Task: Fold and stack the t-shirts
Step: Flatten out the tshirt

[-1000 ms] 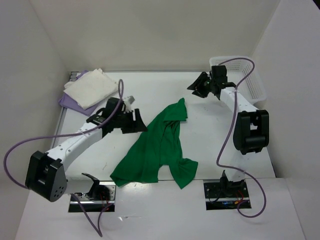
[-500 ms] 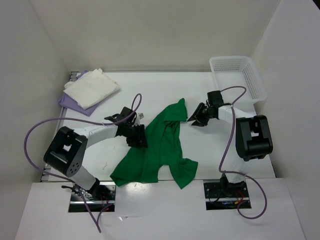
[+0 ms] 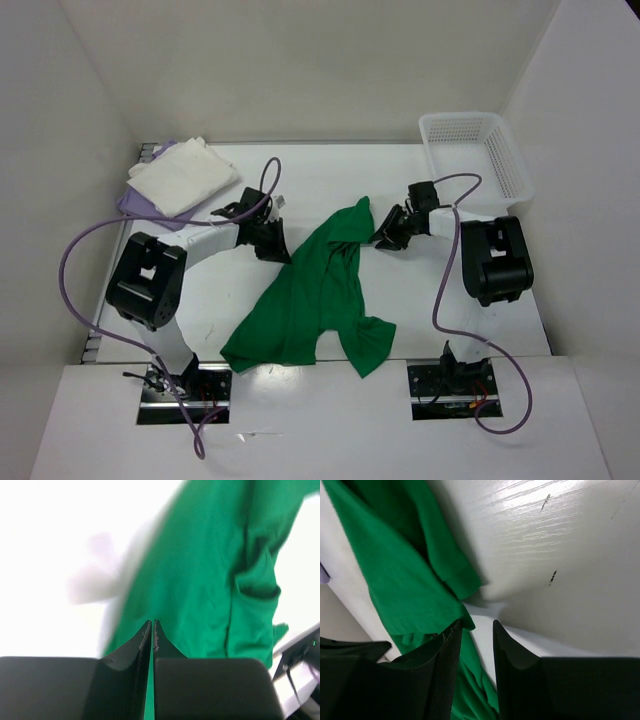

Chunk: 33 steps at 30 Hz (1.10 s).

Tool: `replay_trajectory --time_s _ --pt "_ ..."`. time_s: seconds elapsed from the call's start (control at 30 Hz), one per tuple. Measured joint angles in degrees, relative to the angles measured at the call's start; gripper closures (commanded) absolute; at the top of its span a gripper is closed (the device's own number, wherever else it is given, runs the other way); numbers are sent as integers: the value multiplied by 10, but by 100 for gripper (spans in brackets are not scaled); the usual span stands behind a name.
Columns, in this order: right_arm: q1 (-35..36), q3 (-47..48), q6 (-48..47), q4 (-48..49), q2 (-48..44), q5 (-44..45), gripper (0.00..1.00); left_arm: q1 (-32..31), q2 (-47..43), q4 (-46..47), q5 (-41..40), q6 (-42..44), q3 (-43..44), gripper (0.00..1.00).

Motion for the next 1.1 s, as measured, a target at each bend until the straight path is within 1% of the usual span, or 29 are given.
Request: replay_trajectory --time_s 0.07,0.17,0.23,0.27,0.33,0.37,0.4,0.47,0.5,0.6,0.63,0.73,0.77,0.8,0.83,0.87,0.9,0.93,0.97,1.0,1.03,1.07,1.1 --pt "0 3 1 3 11 -1 65 13 16 -1 -5 5 18 94" --pt "0 8 2 6 18 -2 74 25 42 -2 -10 10 47 95" --pt "0 16 3 7 22 -2 75 27 57 -2 -8 16 64 89" --pt "0 21 3 8 24 -2 75 27 63 -2 -3 18 70 74" --pt "0 28 4 13 25 -2 76 27 66 -1 10 21 73 53" --pt "0 30 4 16 25 -2 76 27 64 -1 18 18 71 45" --pt "0 32 4 19 25 -2 74 27 61 -1 25 20 68 33" --pt "0 33 6 21 25 -4 68 27 54 0 39 23 56 27" --pt "0 33 7 22 25 -5 61 27 47 -2 44 25 47 24" --pt "0 34 8 22 30 -10 61 27 30 -14 53 32 16 24" --pt "0 34 8 22 31 -11 64 27 26 -17 53 33 7 24" --pt "0 34 8 19 33 -14 64 27 14 -23 53 33 -19 30" --pt "0 34 8 19 33 -15 67 27 12 -23 54 33 -27 40" --pt "0 34 8 19 33 -17 71 27 11 -23 54 33 -32 47" --pt "0 34 8 19 33 -20 79 27 11 -22 54 33 -37 55" --pt "0 34 6 18 33 -22 82 27 11 -21 55 31 -40 70" --pt "0 34 8 18 33 -24 86 27 11 -19 56 31 -44 76" --pt "0 34 9 18 33 -26 94 27 11 -18 57 33 -47 81" --pt "0 34 9 18 33 -27 96 27 11 -16 56 32 -49 85" --pt "0 34 10 18 33 -28 98 27 11 -14 55 32 -50 92" --pt "0 34 10 17 33 -28 100 27 11 -13 53 31 -50 96" --pt "0 34 10 15 32 -28 100 27 11 -11 48 31 -49 99" --pt "0 34 10 13 32 -28 100 27 11 -11 42 30 -47 100"
